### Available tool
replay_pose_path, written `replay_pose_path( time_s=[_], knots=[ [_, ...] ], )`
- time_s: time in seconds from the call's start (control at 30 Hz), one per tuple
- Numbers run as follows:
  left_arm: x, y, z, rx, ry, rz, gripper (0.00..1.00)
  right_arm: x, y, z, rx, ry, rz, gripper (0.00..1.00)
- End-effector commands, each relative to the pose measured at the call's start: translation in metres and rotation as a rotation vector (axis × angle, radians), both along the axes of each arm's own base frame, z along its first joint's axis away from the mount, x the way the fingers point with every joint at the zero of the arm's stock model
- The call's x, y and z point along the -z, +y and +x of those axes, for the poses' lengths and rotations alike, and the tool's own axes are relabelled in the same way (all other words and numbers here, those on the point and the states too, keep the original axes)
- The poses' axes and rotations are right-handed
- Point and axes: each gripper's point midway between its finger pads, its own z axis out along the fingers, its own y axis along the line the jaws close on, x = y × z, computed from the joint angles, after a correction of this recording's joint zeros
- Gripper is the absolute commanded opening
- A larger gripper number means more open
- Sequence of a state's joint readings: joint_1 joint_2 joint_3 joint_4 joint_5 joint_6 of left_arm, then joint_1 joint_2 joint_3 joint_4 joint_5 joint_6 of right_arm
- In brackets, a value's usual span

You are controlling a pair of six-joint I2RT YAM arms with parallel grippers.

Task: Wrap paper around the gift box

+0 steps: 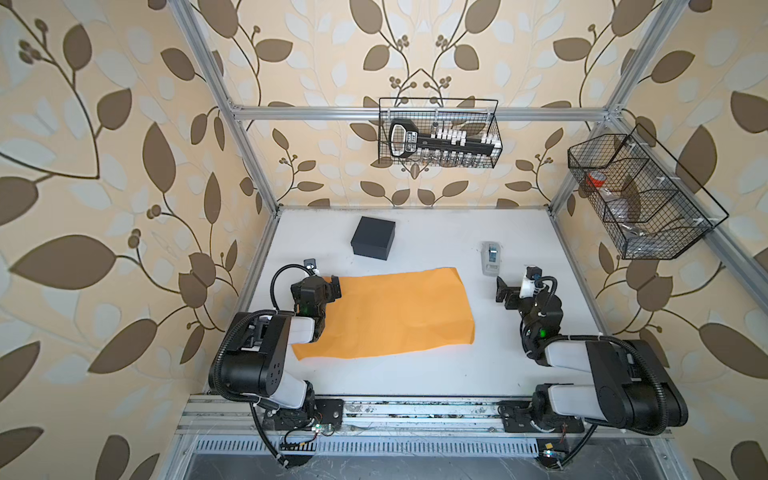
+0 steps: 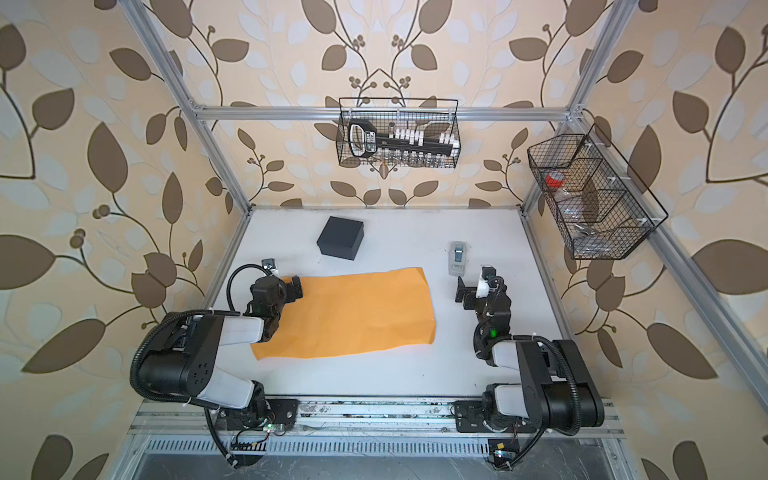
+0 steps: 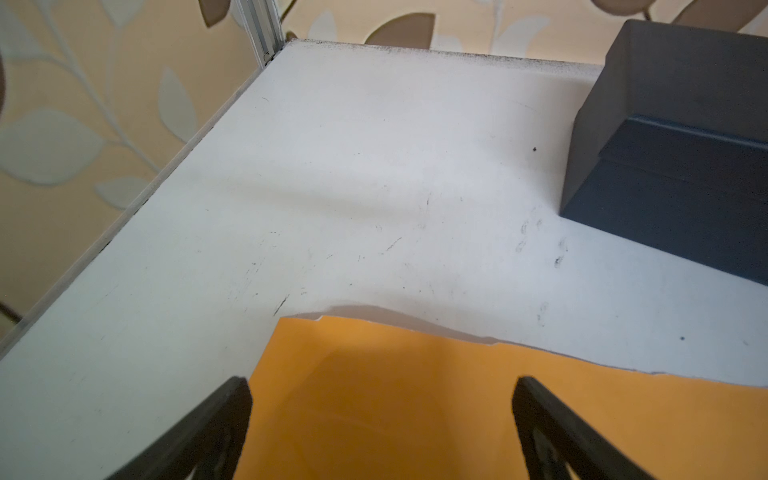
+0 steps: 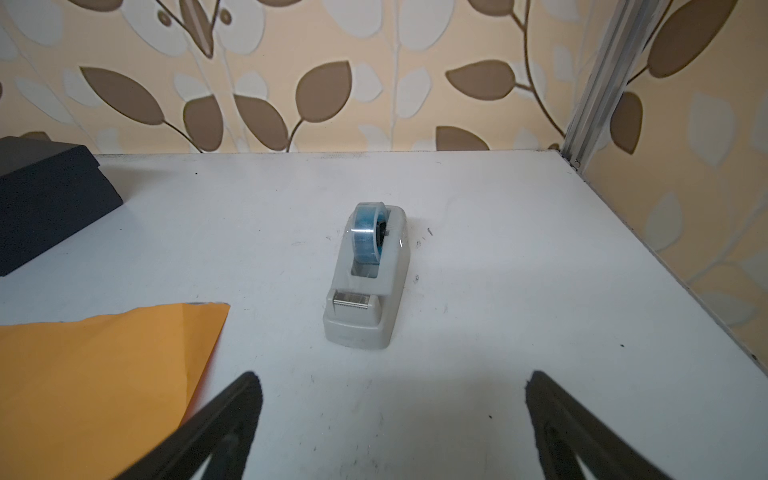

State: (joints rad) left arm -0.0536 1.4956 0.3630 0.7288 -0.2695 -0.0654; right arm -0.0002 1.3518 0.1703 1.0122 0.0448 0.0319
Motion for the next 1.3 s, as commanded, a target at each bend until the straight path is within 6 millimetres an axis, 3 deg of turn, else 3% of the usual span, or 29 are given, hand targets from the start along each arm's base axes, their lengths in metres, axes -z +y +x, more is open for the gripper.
replay_pose_path(
  time_s=[0.0, 0.97, 1.07, 1.13, 1.27],
  knots=[
    [-0.012, 0.000, 0.006, -0.004, -0.043, 0.009, 0.99, -0.007, 0.001, 0.003, -0.009, -0.024, -0.025, 1.00],
    [-0.013, -0.001, 0.005, -0.003, -0.048, 0.009, 0.99, -0.012, 0.001, 0.004, -0.020, -0.037, -0.008, 1.00],
    [-0.038, 0.000, 0.011, -0.006, -0.050, 0.025, 0.99, -0.029, -0.001, 0.003, -0.007, -0.032, -0.017, 1.00],
    [-0.057, 0.005, 0.012, -0.051, 0.017, 0.016, 0.99, -0.052, -0.012, -0.002, 0.087, -0.034, 0.003, 1.00],
    [-0.109, 0.015, 0.011, -0.181, 0.036, -0.080, 0.99, -0.098, -0.033, -0.015, 0.278, -0.057, 0.254, 1.00]
  ],
)
